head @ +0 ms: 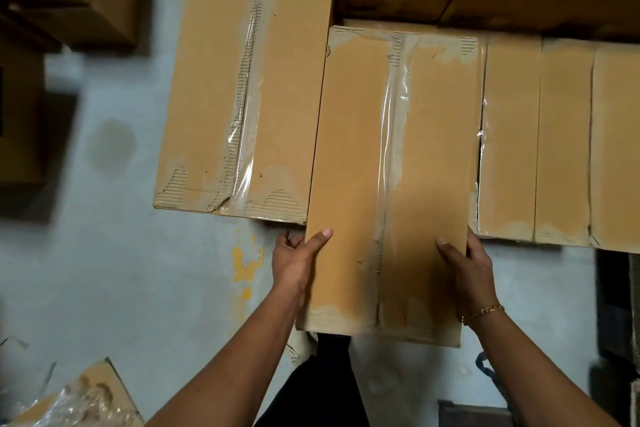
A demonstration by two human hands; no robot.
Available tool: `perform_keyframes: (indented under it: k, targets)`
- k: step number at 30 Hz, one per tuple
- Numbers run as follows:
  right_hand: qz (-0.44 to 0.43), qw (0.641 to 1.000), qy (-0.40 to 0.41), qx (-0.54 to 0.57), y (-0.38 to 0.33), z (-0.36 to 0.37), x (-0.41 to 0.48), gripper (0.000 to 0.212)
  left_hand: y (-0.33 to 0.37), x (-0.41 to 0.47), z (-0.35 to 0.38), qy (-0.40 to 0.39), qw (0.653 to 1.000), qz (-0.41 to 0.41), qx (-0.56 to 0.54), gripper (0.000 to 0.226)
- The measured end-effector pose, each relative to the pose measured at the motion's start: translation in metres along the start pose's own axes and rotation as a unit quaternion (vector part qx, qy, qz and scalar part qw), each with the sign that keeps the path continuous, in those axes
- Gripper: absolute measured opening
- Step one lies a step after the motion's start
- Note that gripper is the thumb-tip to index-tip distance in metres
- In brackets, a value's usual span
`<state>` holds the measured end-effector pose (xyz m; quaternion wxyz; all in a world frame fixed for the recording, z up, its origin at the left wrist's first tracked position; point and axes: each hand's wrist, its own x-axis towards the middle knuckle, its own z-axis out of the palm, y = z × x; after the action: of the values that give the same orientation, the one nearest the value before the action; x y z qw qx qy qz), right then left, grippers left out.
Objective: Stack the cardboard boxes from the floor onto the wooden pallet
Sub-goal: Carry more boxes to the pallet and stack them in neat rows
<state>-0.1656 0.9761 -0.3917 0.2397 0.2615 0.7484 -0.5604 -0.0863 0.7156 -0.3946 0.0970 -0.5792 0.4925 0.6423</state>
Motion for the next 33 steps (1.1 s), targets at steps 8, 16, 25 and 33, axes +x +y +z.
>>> perform_keyframes:
  k: [8,16,25,33]
  targets:
    - [-0.009,1.0,-0.004,0.01,-0.004,0.0,0.019,0.052,0.003,0.001,-0.01,-0.03,1.0,0.006,-0.003,0.065]
    - [-0.032,0.999,-0.003,0.001,-0.019,0.005,0.03,0.053,-0.035,-0.017,-0.05,-0.089,0.987,-0.106,0.078,0.128]
    - [-0.027,0.999,-0.002,0.021,-0.029,0.009,0.048,0.044,-0.03,-0.002,-0.04,-0.105,0.985,-0.13,0.039,0.084]
    - [-0.047,0.999,-0.009,-0.002,-0.049,0.013,0.068,0.046,-0.01,0.01,-0.027,-0.101,0.988,-0.115,0.027,0.085]
